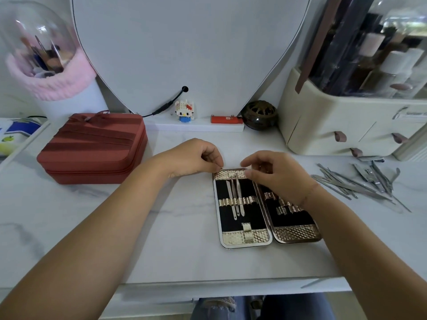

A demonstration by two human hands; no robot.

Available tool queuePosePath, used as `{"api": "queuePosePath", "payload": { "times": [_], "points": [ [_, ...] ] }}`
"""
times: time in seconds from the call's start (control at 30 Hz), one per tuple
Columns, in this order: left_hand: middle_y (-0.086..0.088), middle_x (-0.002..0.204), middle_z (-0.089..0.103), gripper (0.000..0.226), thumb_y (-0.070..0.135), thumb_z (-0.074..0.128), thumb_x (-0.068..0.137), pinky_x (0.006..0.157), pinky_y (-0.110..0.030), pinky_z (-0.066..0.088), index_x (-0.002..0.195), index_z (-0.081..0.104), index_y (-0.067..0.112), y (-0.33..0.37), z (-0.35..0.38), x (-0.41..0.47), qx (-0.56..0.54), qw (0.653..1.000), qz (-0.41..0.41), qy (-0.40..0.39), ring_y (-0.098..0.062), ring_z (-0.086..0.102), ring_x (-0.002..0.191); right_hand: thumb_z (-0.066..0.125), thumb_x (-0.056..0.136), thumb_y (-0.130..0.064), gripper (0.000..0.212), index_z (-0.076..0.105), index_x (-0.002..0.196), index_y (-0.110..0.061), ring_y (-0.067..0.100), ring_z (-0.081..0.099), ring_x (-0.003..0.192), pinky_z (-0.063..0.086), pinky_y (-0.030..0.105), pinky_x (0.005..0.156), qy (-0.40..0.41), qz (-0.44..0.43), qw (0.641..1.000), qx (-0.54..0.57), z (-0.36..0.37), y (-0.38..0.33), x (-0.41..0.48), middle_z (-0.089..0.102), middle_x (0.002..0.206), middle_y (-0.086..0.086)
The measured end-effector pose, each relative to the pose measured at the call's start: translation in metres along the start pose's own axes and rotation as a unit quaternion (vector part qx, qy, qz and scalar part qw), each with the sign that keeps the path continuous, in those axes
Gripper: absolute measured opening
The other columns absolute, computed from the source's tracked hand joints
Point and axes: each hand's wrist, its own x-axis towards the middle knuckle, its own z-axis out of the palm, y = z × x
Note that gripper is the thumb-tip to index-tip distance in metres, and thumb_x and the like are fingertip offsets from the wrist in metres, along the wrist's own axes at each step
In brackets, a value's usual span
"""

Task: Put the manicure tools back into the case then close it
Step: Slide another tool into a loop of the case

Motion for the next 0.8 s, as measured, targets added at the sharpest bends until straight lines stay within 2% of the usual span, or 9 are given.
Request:
{"api": "queuePosePath", "payload": {
  "times": [0.1,0.17,0.23,0.33,0.4,0.5,0.6,0.8],
  "points": [
    [0.009,0.069,0.062,0.016,0.005,0.07,0.081,0.052,-0.003,0.038,0.079,0.068,0.02,-0.003,0.001,0.002,0.006,1.0,0.004,0.004,0.009,0.052,0.053,0.069,0.08,-0.018,0.011,0.071,0.09,-0.02,0.013,0.058,0.067,0.043,0.007,0.064,0.108,0.041,0.993,-0.017,-0.031,0.025,-0.015,0.065,0.075,0.0],
    [0.007,0.075,0.066,0.017,0.006,0.071,0.081,0.059,-0.004,0.041,0.078,0.068,0.022,-0.004,0.001,0.003,0.012,1.0,0.011,0.007,0.009,0.054,0.059,0.073,0.076,-0.016,0.014,0.072,0.09,-0.015,0.01,0.054,0.064,0.04,0.005,0.06,0.147,0.093,0.983,-0.06,-0.054,0.05,-0.028,0.061,0.071,-0.002],
    [0.004,0.079,0.067,0.016,0.007,0.072,0.08,0.064,-0.006,0.044,0.08,0.069,0.022,-0.005,0.002,0.004,0.009,1.0,0.016,0.007,0.007,0.055,0.063,0.076,0.073,-0.02,0.019,0.071,0.09,-0.013,0.007,0.05,0.063,0.037,0.01,0.058,0.147,0.139,0.974,-0.105,-0.069,0.072,-0.04,0.056,0.07,-0.004],
    [0.001,0.082,0.066,0.018,0.012,0.071,0.082,0.071,-0.014,0.043,0.091,0.072,0.028,-0.007,0.004,0.004,-0.008,1.0,0.023,0.014,-0.002,0.054,0.072,0.077,0.072,-0.026,0.023,0.069,0.092,-0.018,0.011,0.049,0.068,0.032,0.017,0.06,0.135,0.152,0.967,-0.155,-0.075,0.088,-0.051,0.057,0.079,0.003],
    [-0.005,0.087,0.068,0.022,0.013,0.067,0.086,0.068,-0.018,0.041,0.094,0.072,0.033,-0.006,0.008,0.003,-0.014,0.999,0.04,0.014,-0.006,0.051,0.071,0.076,0.074,-0.023,0.019,0.069,0.092,-0.019,0.017,0.052,0.075,0.034,0.024,0.065,0.137,0.15,0.968,-0.144,-0.072,0.089,-0.054,0.061,0.087,0.007],
    [-0.002,0.096,0.065,0.025,0.006,0.064,0.087,0.065,-0.01,0.038,0.096,0.074,0.027,-0.002,0.013,0.001,0.021,0.998,0.065,-0.001,-0.005,0.051,0.072,0.072,0.076,-0.019,0.01,0.069,0.085,-0.022,0.02,0.053,0.079,0.033,0.026,0.072,0.163,0.143,0.966,-0.139,-0.065,0.091,-0.056,0.062,0.088,0.008],
    [0.0,0.095,0.061,0.025,0.002,0.063,0.087,0.061,-0.007,0.037,0.097,0.076,0.02,-0.001,0.013,-0.002,0.046,0.997,0.069,-0.005,-0.001,0.05,0.069,0.07,0.077,-0.016,0.009,0.068,0.08,-0.025,0.022,0.053,0.079,0.035,0.029,0.073,0.174,0.129,0.967,-0.133,-0.063,0.094,-0.058,0.061,0.086,0.008],
    [0.007,0.092,0.058,0.024,-0.001,0.063,0.086,0.055,-0.005,0.035,0.091,0.076,0.018,0.0,0.011,-0.003,0.038,0.996,0.07,-0.026,0.006,0.051,0.061,0.07,0.077,-0.014,0.012,0.067,0.077,-0.026,0.021,0.053,0.076,0.036,0.029,0.073,0.178,0.122,0.969,-0.12,-0.063,0.098,-0.06,0.06,0.085,0.006]
  ]
}}
